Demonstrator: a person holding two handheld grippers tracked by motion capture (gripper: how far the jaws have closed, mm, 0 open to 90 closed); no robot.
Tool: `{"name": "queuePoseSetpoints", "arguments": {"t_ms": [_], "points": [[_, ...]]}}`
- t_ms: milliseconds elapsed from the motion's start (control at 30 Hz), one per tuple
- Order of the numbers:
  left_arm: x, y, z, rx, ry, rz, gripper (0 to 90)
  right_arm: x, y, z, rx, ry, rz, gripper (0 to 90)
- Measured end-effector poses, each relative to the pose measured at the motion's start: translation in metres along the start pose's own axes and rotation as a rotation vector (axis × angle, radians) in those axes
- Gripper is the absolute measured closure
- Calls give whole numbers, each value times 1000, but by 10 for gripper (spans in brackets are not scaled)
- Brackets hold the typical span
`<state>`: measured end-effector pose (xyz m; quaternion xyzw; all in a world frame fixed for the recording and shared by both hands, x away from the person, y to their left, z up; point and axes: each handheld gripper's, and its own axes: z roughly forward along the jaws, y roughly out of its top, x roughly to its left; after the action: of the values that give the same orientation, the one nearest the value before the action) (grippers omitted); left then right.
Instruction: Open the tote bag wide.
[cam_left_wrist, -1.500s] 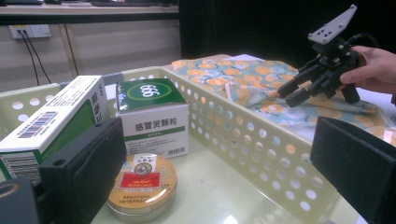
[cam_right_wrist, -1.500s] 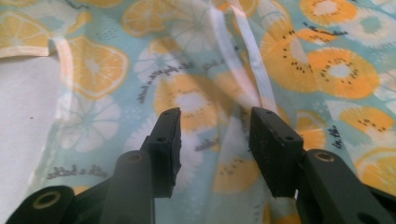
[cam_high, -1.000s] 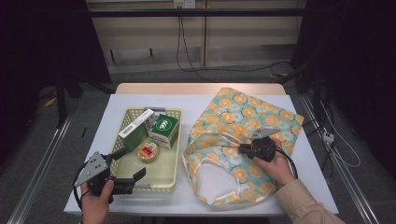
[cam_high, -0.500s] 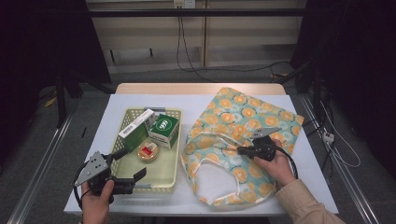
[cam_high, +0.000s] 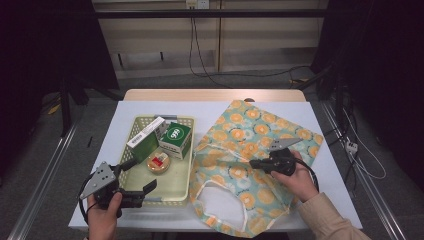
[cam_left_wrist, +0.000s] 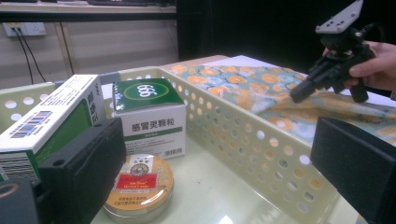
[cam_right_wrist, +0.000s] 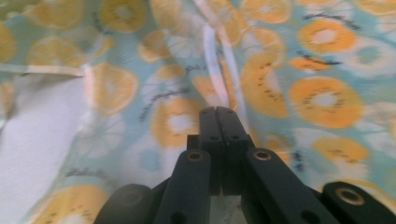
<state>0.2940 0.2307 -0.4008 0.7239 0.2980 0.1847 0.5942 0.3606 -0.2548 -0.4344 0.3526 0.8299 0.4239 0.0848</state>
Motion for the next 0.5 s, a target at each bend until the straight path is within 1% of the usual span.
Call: {"name": "queuePoseSetpoints", "arguments": {"t_ms": [67,133,233,300,400,500], "points": [[0,0,0,2,2,1,31,-8,-1,-3,-19,-18,22,900],[1,-1,0,5,1,4,31,-13,-2,-3,-22,-33,32,900],[1,-1,1,5,0,4,31,-19,-3,-1,-18,-74,9,898],[1,-1,0,6,-1,9,31,-22,-4,1,-18,-93,15,897],[1,0,1,8,-1,13,31,-25,-6,6,4,-134,2,884],[0,0,1,13,-2,11,31,-27,-8,10,17,-129,6,845]]}}
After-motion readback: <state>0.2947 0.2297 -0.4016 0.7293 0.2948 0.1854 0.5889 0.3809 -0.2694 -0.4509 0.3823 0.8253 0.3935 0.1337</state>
